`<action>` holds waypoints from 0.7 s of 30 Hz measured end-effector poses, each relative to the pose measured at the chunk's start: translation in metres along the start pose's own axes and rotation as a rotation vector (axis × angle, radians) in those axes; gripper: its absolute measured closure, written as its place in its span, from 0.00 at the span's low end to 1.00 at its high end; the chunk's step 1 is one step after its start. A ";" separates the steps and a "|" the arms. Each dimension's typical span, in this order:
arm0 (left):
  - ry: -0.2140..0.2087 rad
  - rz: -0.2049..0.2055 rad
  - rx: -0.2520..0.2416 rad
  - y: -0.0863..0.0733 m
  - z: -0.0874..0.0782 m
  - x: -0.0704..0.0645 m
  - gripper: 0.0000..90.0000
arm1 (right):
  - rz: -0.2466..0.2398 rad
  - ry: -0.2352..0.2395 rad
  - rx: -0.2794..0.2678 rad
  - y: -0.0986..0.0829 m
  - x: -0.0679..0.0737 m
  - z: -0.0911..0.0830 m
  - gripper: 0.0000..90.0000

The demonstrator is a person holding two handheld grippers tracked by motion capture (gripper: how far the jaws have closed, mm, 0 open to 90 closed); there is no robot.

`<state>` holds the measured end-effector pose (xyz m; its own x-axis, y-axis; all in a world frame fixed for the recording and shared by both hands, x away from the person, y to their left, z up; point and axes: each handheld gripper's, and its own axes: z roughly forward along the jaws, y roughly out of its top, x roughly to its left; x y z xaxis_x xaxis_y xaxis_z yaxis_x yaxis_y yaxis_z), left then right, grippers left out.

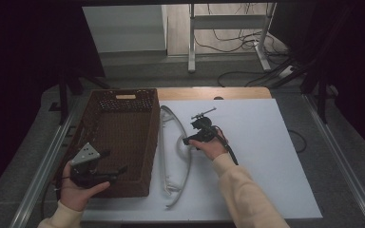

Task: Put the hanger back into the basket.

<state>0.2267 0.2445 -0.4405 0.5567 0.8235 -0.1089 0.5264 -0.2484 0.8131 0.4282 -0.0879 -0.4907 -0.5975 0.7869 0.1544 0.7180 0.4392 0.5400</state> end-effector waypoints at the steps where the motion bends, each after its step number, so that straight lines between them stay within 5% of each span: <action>1: 0.000 0.000 -0.001 0.000 0.000 0.000 0.18 | -0.002 -0.003 0.006 0.002 0.002 0.005 0.31; 11: 0.002 0.000 -0.003 0.000 0.000 0.001 0.18 | -0.013 -0.058 0.039 0.007 0.010 0.022 0.42; 21: 0.001 0.003 -0.001 0.000 0.000 0.000 0.18 | -0.031 -0.107 0.056 0.008 0.011 0.032 0.72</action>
<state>0.2271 0.2447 -0.4411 0.5572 0.8236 -0.1060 0.5241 -0.2498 0.8142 0.4386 -0.0619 -0.5110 -0.5806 0.8128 0.0476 0.7201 0.4853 0.4959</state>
